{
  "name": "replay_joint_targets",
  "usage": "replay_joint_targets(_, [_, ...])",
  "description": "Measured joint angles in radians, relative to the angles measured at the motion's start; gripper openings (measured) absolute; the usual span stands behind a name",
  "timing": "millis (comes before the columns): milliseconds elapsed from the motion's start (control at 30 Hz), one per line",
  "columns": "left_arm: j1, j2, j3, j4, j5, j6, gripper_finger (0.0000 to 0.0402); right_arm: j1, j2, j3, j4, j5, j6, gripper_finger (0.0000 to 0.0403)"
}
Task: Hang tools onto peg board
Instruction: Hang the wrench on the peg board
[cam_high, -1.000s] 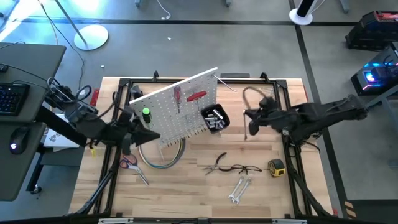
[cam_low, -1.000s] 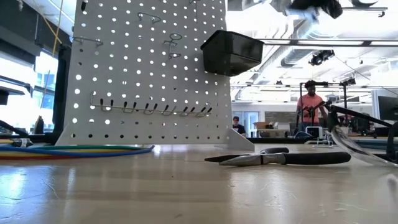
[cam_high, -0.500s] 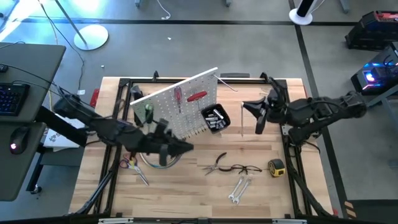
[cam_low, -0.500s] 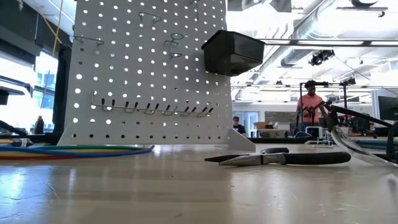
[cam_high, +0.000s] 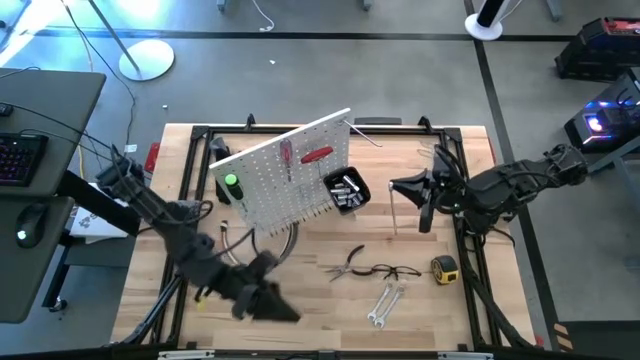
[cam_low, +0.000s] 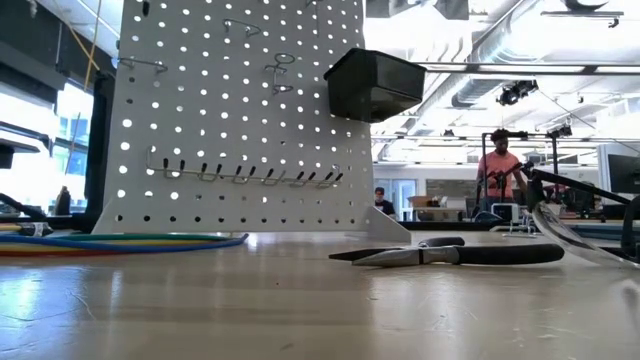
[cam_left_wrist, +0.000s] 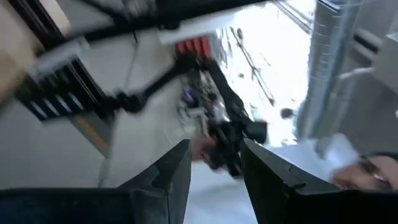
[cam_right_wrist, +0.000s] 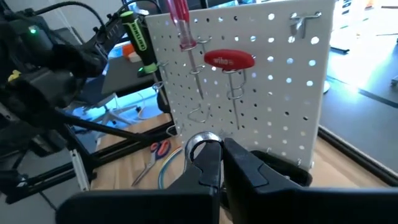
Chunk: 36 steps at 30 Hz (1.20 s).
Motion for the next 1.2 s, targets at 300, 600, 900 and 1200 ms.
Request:
replay_joint_targets(300, [-0.115, 0.014, 0.000, -0.132, -0.014, -0.033, 0.0134, 0.000, 0.005, 0.000, 0.066, -0.014, -0.010, 0.0000])
replay_joint_targets(600, [-0.059, 0.095, 0.000, -0.205, -0.366, 0.287, 0.0135, 0.049, 0.073, 0.000, 0.198, -0.033, 0.045, 0.0000])
replay_joint_targets(900, [0.035, 0.319, 0.000, 0.530, -0.447, 0.517, 0.0185, 0.157, 0.177, 0.000, 0.343, -0.069, 0.052, 0.0000])
replay_joint_targets(1200, [0.121, 0.461, 0.003, 1.097, -0.298, 0.602, 0.0225, 0.195, 0.203, 0.000, 0.561, -0.066, -0.068, 0.0000])
